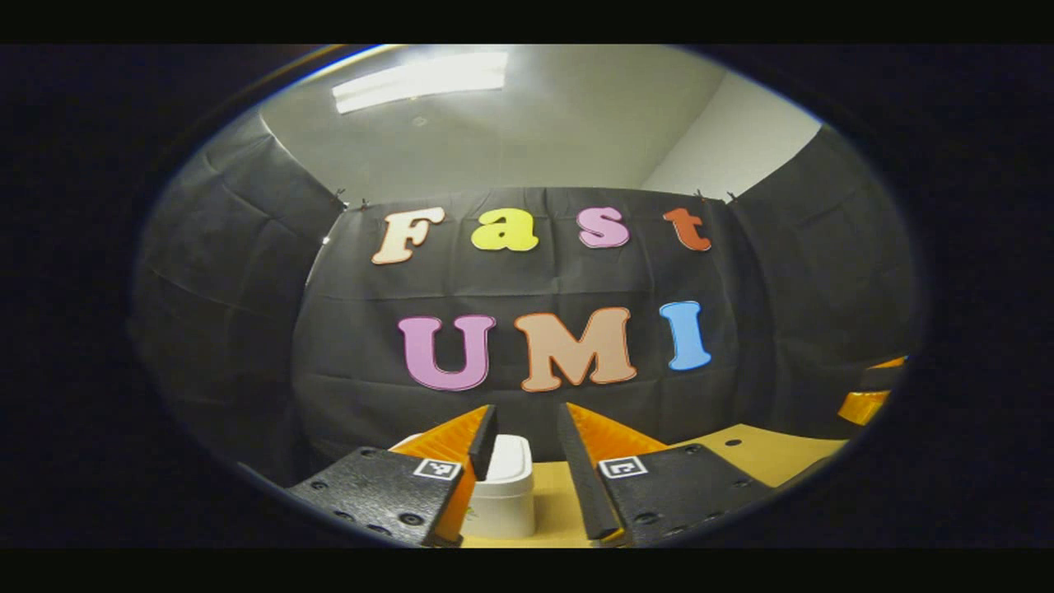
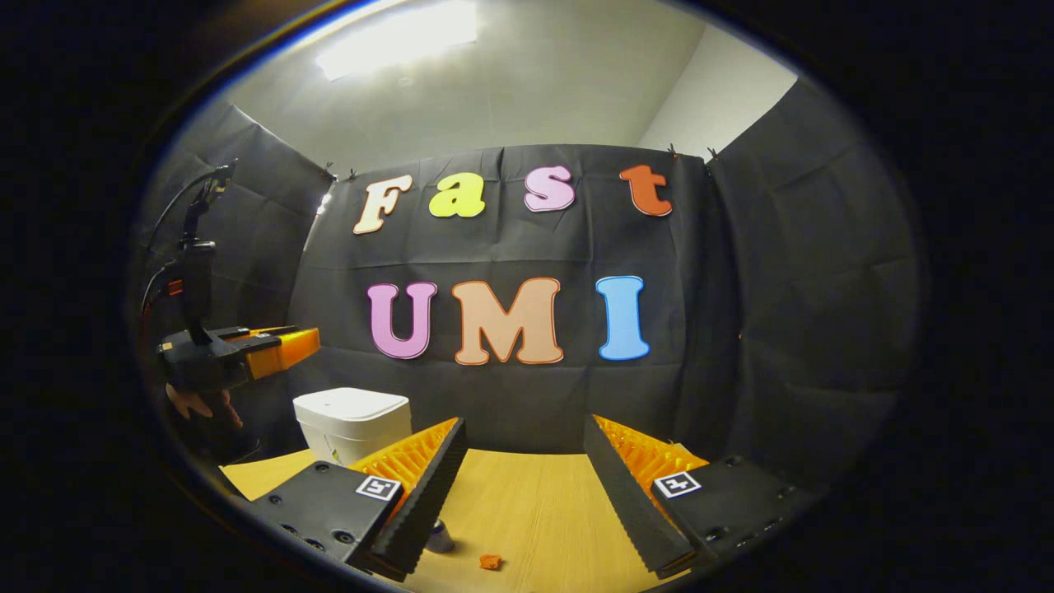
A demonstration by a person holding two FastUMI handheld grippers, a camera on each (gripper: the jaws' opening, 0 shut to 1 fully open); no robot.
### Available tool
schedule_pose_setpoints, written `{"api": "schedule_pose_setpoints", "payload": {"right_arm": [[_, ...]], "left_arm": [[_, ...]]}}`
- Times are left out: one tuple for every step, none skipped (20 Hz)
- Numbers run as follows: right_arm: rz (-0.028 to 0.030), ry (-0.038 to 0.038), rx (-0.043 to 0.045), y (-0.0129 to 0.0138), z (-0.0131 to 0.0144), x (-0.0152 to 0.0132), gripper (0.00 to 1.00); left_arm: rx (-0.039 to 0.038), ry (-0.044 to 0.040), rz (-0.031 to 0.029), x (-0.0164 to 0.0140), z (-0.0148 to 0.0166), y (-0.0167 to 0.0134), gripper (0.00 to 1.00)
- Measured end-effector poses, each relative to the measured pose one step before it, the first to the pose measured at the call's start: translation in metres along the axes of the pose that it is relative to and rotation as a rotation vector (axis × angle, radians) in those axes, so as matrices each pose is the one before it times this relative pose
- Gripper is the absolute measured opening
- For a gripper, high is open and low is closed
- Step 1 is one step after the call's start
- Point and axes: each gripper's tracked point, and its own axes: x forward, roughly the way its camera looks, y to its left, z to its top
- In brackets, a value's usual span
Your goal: Press the lid of the desktop garbage bin to open it, pick up the crumpled paper on the desktop and throw it into the bin, then pick up the pop can on the desktop and drop it into the bin, and finally close the garbage bin lid.
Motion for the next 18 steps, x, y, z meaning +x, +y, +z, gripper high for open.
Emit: {"api": "schedule_pose_setpoints", "payload": {"right_arm": [[-0.01376,0.00363,-0.00477,0.00828,-0.0013,0.00468,0.95],[-0.01337,0.00207,-0.00792,0.00712,0.00066,0.00462,0.95],[-0.0112,0.00332,-0.00967,0.0071,-0.00105,0.00416,0.95],[-0.00989,0.00563,-0.01049,0.00721,-0.00132,0.00415,0.95],[-0.00801,0.00753,-0.00966,0.00634,-0.00341,0.00327,0.95],[-0.00768,0.00838,-0.0083,0.00654,-0.00255,0.00276,0.95],[-0.00707,0.01118,-0.00845,0.0064,-0.00265,0.00239,0.95],[-0.00674,0.00867,-0.00746,0.00627,-0.00272,0.00229,0.96],[-0.0064,0.00814,-0.00767,0.0047,-0.00171,0.0004,0.95],[-0.00294,0.00849,-0.00843,0.0045,-0.00148,0.00058,0.95],[-0.00331,0.00402,-0.01049,0.00443,-0.00115,0.00027,0.95],[-0.00186,-0.00034,-0.01142,0.00468,0.00095,-0.00067,0.96],[0.00145,0.00017,-0.01055,0.00361,-0.00007,-0.0002,0.96],[0.00097,0.00129,-0.0102,0.00305,0.00108,0.0005,0.96],[0.00214,-0.00212,-0.00596,0.00071,-0.00082,-0.001,0.96],[0.00579,-0.00333,0.00025,0.00137,0.00089,-0.0011,0.96],[0.00775,-0.00242,0.00151,0.00189,0.00138,-0.0009,0.96],[0.0016,-0.00605,0.00077,-0.00011,0.00165,-0.00099,0.96]], "left_arm": [[-0.00557,0.01465,-0.01247,0.01072,-0.00955,0.01071,0.41],[0.0007,0.01514,-0.00248,0.00904,-0.01069,0.01295,0.33],[0.00928,0.008,0.01827,0.00861,-0.00933,0.01665,0.24],[0.01257,0.00804,0.01925,0.01012,-0.01056,0.01613,0.16],[0.0076,0.015,0.01995,0.0066,-0.01194,0.01062,0.08],[-0.00454,0.01927,0.00363,0.007,-0.01298,0.00866,0.0],[-0.01853,0.03226,-0.00846,0.00623,-0.01702,0.00209,0.0],[-0.03149,0.0428,-0.02089,0.00587,-0.01759,0.00018,0.0],[-0.02993,0.03928,-0.01297,0.00411,-0.01722,0.00203,0.0],[-0.01857,0.03635,-0.001,0.00382,-0.01462,0.00415,0.0],[-0.00819,0.03734,0.00107,0.00444,-0.01534,0.00487,0.0],[-0.0051,0.04439,0.00544,0.00057,-0.01601,0.0051,0.0],[0.00591,-0.00201,-0.00616,-0.00522,0.0004,-0.00193,0.0],[0.00577,-0.06759,0.00183,0.00449,0.00941,0.0009,0.0],[0.00961,0.05402,0.01375,0.0031,-0.01083,-0.0005,0.0],[0.02678,0.0127,0.0125,0.00152,-0.00184,0.00054,0.0],[0.0067,-0.02079,0.00058,-0.00391,0.00767,0.00086,0.0],[-0.00954,-0.02204,0.00264,-0.00122,0.00589,0.00012,0.0]]}}
